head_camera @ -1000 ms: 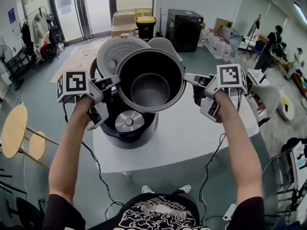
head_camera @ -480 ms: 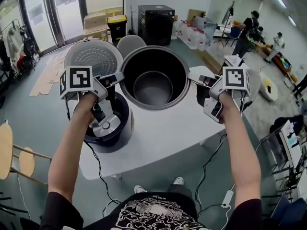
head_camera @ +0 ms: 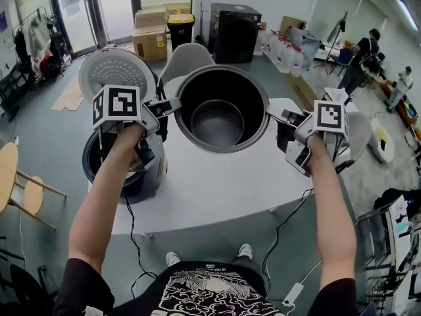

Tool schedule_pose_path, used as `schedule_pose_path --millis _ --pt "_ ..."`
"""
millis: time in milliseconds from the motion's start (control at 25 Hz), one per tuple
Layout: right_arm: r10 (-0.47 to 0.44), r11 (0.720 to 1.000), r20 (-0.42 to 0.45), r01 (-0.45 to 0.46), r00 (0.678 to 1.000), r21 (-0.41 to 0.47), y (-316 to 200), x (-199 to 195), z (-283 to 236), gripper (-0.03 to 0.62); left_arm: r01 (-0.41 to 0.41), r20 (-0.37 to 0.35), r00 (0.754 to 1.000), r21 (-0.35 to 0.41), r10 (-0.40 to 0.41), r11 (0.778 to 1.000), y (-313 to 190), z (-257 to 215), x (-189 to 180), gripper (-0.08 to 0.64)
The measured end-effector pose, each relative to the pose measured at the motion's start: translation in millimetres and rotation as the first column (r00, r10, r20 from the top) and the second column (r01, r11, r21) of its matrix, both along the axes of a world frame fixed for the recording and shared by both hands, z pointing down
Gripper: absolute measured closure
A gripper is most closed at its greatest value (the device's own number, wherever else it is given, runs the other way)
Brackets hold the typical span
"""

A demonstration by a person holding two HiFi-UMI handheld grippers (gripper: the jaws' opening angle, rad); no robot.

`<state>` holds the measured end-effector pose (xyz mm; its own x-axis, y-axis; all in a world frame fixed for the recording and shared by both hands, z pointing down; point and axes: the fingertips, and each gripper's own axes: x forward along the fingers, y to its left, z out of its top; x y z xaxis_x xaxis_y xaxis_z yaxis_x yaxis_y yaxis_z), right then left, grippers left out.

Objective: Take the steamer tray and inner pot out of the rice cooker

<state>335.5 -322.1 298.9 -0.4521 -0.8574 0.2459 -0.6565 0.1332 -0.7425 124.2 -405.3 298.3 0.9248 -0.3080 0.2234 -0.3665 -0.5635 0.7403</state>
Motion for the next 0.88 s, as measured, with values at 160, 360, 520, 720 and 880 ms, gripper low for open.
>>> schedule_pose_path --millis 160,360,520,720,880 --pt "-0.088 0.996 0.024 0.088 0.996 -0.005 4 75 3 0.551 0.097 0.013 0.995 -0.01 -0.097 0.995 23 2 69 0.523" --pt "-0.179 0.984 0.044 0.179 0.983 -0.003 16 165 30 0.552 0.196 0.034 0.98 -0.03 -0.194 0.98 55 37 152 0.523" --pt "-0.242 0.97 0.056 0.243 0.969 -0.008 7 196 68 0.554 0.261 0.051 0.965 -0.04 -0.259 0.965 60 74 182 0.523" --pt "-0.314 0.947 0.099 0.319 0.944 -0.043 3 202 85 0.555 0.338 0.071 0.94 -0.075 -0.333 0.938 74 89 186 0.523" --pt "-0.355 0.93 0.108 0.363 0.928 -0.06 -2 202 98 0.555 0.386 0.085 0.922 -0.092 -0.379 0.918 81 103 185 0.523"
